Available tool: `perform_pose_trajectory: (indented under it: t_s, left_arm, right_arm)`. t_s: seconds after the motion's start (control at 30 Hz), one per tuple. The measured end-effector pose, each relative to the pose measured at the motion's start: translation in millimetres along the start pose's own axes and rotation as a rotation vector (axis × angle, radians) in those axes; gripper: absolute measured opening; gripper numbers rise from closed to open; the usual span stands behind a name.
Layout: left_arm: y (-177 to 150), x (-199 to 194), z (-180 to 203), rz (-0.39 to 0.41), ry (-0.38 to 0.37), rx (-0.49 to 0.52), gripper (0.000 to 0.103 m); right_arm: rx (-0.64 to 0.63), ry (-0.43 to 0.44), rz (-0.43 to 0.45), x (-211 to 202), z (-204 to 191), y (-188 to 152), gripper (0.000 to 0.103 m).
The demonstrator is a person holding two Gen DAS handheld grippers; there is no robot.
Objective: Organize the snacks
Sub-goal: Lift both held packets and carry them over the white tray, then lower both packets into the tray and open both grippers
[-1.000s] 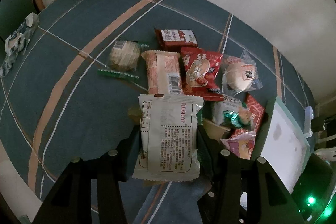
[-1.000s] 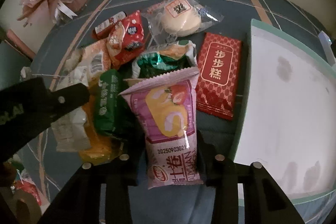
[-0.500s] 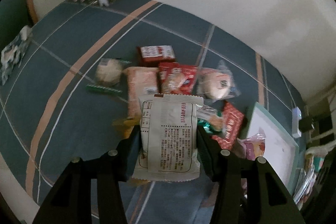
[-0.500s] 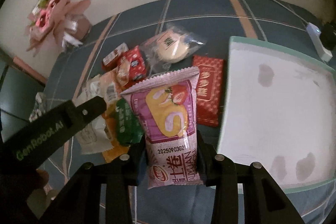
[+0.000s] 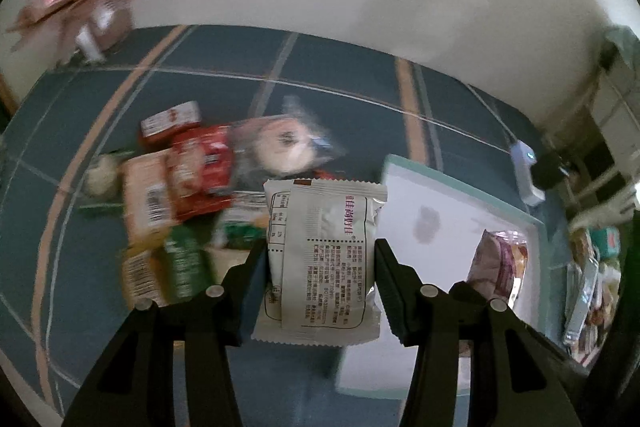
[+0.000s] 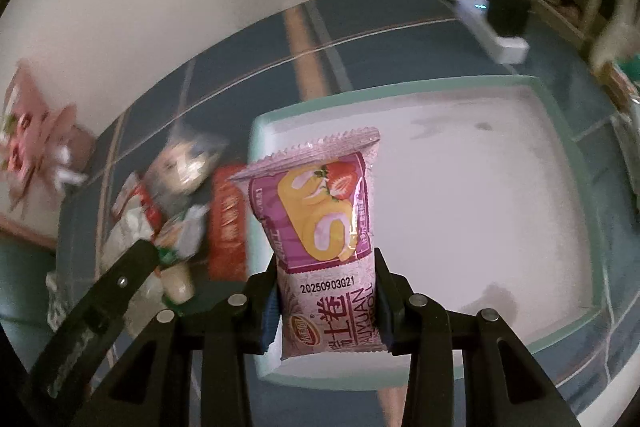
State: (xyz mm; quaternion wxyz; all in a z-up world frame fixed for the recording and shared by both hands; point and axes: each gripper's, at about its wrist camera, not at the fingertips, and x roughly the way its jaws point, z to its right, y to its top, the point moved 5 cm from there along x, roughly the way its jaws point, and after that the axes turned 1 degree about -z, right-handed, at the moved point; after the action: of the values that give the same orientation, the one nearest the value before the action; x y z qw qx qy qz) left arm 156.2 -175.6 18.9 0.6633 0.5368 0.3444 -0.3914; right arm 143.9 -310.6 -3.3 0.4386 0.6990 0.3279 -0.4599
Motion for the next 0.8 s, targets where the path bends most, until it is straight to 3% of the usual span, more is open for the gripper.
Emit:
perform_pose_trajectory:
  t_s: [0.43, 0.8]
  left_arm:
    - [-5, 46, 81, -0.033, -0.099, 0.177, 0.053]
    - [3, 74, 104, -0.038, -0.146, 0.184, 0.053]
  right_arm:
    - [0.145, -0.041, 0.02, 5, 72, 21, 0.041]
    - [0.188, -0.082, 0.025, 12, 88, 28, 0.041]
